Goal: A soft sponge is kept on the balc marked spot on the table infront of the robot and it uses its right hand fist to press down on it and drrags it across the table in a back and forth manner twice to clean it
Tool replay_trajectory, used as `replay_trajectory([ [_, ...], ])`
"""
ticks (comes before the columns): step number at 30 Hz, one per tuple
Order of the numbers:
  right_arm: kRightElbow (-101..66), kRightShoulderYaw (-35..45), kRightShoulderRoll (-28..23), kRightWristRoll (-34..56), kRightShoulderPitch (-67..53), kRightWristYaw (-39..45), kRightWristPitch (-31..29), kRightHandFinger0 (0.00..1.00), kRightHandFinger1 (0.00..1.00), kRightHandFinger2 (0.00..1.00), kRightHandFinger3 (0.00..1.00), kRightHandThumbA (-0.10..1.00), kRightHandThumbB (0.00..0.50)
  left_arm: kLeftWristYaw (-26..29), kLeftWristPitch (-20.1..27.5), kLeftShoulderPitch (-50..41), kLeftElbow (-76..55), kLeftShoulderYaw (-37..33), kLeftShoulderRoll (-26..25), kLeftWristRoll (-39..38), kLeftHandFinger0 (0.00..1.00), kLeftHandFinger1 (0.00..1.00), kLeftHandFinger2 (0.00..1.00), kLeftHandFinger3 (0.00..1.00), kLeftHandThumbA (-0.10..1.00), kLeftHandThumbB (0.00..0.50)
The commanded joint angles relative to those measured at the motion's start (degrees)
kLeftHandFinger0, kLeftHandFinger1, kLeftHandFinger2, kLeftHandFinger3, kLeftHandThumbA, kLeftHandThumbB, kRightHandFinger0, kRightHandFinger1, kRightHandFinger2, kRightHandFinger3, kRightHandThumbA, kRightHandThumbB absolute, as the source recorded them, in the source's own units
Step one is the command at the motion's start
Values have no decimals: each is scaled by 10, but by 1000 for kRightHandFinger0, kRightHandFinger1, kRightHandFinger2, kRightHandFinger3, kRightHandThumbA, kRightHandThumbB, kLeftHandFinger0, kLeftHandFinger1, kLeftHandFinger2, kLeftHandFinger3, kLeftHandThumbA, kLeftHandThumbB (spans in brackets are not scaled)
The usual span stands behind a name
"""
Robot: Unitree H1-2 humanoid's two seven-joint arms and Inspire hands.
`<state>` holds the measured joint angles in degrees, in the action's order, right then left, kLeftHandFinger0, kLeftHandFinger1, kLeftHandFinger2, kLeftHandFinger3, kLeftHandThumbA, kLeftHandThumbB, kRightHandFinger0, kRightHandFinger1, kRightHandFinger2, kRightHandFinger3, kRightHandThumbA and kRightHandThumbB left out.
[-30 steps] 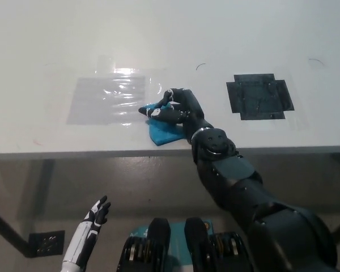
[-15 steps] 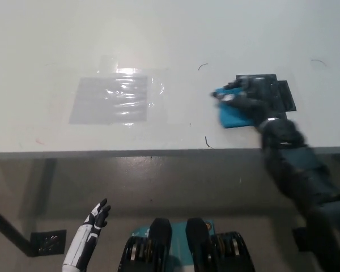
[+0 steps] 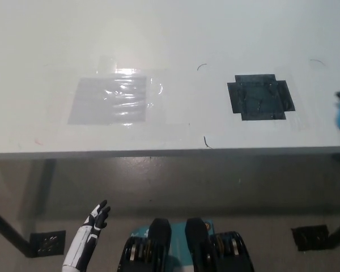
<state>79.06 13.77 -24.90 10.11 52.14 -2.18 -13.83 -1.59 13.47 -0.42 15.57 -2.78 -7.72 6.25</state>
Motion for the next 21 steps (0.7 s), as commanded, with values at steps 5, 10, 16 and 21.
replay_trajectory([
  [5, 1, 6, -23, 8, -11, -18, 12, 42, 172, 435, 293, 1000, 82, -2, 24, 5, -7, 0, -3, -1, 1000, 1000, 1000, 1000, 1000, 63],
  [10, 0, 3, -8, 9, 0, -6, 10, 0, 38, 278, 184, 1000, 90, -5, 18, 5, -9, -2, -5, 0, 1000, 1000, 1000, 1000, 1000, 52],
  [16, -5, -1, 32, 10, 28, 10, 5, 0, 0, 230, 95, 1000, 56, -6, 23, 8, -3, -2, -3, -3, 1000, 1000, 1000, 1000, 1000, 42],
  [21, -12, -11, 78, 3, 61, 11, -1, 0, 36, 366, 162, 1000, 84, -7, 17, 11, -6, -1, -5, -4, 1000, 1000, 1000, 1000, 1000, 29],
])
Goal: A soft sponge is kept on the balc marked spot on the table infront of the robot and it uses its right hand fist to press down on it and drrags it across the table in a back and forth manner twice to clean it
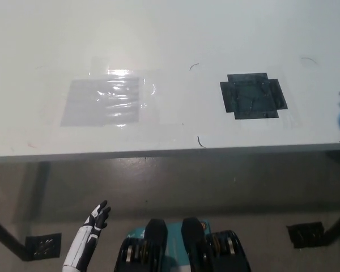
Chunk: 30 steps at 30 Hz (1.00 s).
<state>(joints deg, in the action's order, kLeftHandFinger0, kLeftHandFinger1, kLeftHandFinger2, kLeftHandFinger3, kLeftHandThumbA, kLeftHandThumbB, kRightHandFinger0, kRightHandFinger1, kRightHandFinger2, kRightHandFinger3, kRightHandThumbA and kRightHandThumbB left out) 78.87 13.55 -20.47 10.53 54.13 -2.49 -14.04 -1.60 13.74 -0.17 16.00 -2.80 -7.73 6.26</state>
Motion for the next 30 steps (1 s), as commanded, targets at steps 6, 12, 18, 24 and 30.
replay_trajectory([
  [6, -4, -36, 88, -18, 78, 4, -3, 0, 0, 249, 129, 1000, 125, -6, 16, 8, -6, -3, -4, 0, 1000, 1000, 1000, 1000, 1000, 28],
  [12, -4, -51, 129, -22, 101, 4, -10, 0, 0, 138, 0, 1000, 78, -7, 11, 11, -7, -2, -3, -3, 1000, 1000, 1000, 1000, 1000, 41],
  [18, -2, -57, 130, -24, 92, 1, -9, 0, 31, 264, 12, 1000, 66, -10, 10, 9, -11, -2, -5, -6, 1000, 1000, 1000, 1000, 1000, 37],
  [24, 1, -52, 116, -20, 79, 2, -6, 0, 97, 395, 256, 1000, 68, -9, 11, 8, -12, -1, -5, -3, 1000, 1000, 1000, 1000, 1000, 49],
  [30, -38, -60, 91, -34, 76, -11, -62, 395, 339, 545, 581, 1000, 223, -7, 16, 4, -9, -1, -4, 1, 1000, 1000, 1000, 1000, 1000, 42],
])
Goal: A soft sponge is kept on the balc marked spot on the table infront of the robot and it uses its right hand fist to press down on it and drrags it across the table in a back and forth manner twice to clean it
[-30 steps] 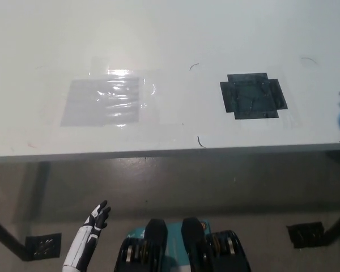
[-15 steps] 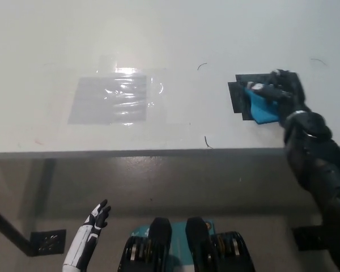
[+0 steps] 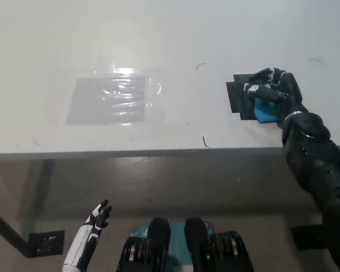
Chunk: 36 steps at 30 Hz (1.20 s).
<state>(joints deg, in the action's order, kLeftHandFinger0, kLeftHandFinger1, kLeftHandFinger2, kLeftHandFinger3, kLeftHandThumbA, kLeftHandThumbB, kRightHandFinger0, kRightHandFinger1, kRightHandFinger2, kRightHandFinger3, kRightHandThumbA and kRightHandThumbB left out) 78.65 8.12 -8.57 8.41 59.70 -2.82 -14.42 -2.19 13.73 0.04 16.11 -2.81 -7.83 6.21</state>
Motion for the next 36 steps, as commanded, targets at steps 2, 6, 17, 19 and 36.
replay_trajectory([
  [2, -221, 15, -28, 39, -4, 71, -20, 1000, 1000, 1000, 1000, 1000, 290, -3, 17, 3, -10, -1, -4, -1, 1000, 1000, 1000, 1000, 1000, 33],
  [6, -576, 22, -50, 108, -8, 85, 82, 1000, 1000, 1000, 1000, 1000, 361, -4, 8, 16, -9, 0, -5, 0, 1000, 1000, 1000, 1000, 1000, 42],
  [17, -1052, 58, -146, 258, -4, 4, 187, 1000, 1000, 1000, 1000, 1000, 364, -11, 7, 8, -6, -3, -10, 0, 1000, 1000, 1000, 1000, 1000, 1],
  [19, -1104, 62, -156, 296, -23, -18, 196, 1000, 1000, 1000, 1000, 1000, 405, -11, -5, 8, -13, -4, -9, 2, 1000, 1000, 1000, 1000, 1000, 5],
  [36, -1301, -94, -60, 169, -627, 90, -56, 1000, 1000, 1000, 1000, 1000, 315, -21, -14, 17, -12, -8, -15, 1, 1000, 1000, 1000, 1000, 1000, 0],
])
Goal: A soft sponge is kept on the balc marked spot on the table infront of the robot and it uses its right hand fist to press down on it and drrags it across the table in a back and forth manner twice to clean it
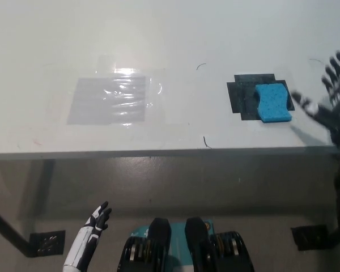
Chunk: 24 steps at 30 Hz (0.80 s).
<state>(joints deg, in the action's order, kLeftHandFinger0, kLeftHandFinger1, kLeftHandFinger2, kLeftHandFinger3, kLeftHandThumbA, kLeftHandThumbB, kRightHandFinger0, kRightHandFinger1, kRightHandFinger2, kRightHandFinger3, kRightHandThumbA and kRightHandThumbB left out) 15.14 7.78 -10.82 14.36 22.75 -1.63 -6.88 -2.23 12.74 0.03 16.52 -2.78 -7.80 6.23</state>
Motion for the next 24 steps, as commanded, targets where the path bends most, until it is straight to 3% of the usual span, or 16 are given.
replay_trajectory([
  [1, -656, -98, -35, 120, -273, 81, -134, 1000, 1000, 1000, 1000, 1000, 300, -22, -6, 15, -17, -8, -14, -2, 1000, 1000, 1000, 1000, 1000, 0],
  [3, -583, -107, -20, 116, -311, 97, -142, 1000, 1000, 1000, 1000, 1000, 326, -21, 6, 13, -12, -9, -13, -2, 1000, 1000, 1000, 1000, 1000, 0],
  [5, -515, -112, -4, 75, -325, 104, -144, 1000, 1000, 1000, 1000, 1000, 318, -22, 7, 13, -10, -8, -14, -4, 1000, 1000, 1000, 1000, 1000, 0],
  [6, -478, -114, 3, 44, -331, 104, -147, 1000, 1000, 1000, 1000, 1000, 284, -23, 2, 12, -12, -8, -14, -6, 1000, 1000, 1000, 1000, 1000, 3],
  [9, -334, -107, 37, -31, -326, 72, -137, 1000, 1000, 1000, 1000, 1000, 282, -20, 0, 12, -13, -8, -13, -2, 1000, 1000, 1000, 1000, 1000, 0],
  [12, -216, -102, 40, -37, -312, 68, -166, 1000, 1000, 1000, 1000, 1000, 269, -22, 2, 7, -10, -10, -12, -3, 1000, 1000, 1000, 1000, 1000, 0],
  [16, -109, -105, 32, -26, -296, 80, -142, 1000, 1000, 1000, 1000, 1000, 216, -20, 4, 6, -6, -13, -11, 0, 1000, 1000, 1000, 1000, 1000, 0],
  [19, -44, -104, 26, -20, -271, 95, -143, 1000, 1000, 1000, 1000, 1000, 252, -18, -3, 11, -8, -11, -10, 0, 1000, 1000, 1000, 1000, 1000, 0],
  [20, -33, -103, 26, -20, -265, 97, -146, 1000, 1000, 1000, 1000, 1000, 217, -18, -4, 12, -9, -10, -10, 0, 1000, 1000, 1000, 1000, 1000, 6],
  [22, 3, -103, 23, -31, -251, 98, -152, 1000, 1000, 1000, 1000, 1000, 225, -19, -4, 13, -12, -9, -9, -2, 1000, 1000, 1000, 1000, 1000, 0],
  [24, 16, -103, 21, -34, -242, 101, -149, 1000, 1000, 1000, 1000, 1000, 190, -20, -1, 12, -9, -7, -9, -6, 1000, 1000, 1000, 1000, 1000, 0],
])
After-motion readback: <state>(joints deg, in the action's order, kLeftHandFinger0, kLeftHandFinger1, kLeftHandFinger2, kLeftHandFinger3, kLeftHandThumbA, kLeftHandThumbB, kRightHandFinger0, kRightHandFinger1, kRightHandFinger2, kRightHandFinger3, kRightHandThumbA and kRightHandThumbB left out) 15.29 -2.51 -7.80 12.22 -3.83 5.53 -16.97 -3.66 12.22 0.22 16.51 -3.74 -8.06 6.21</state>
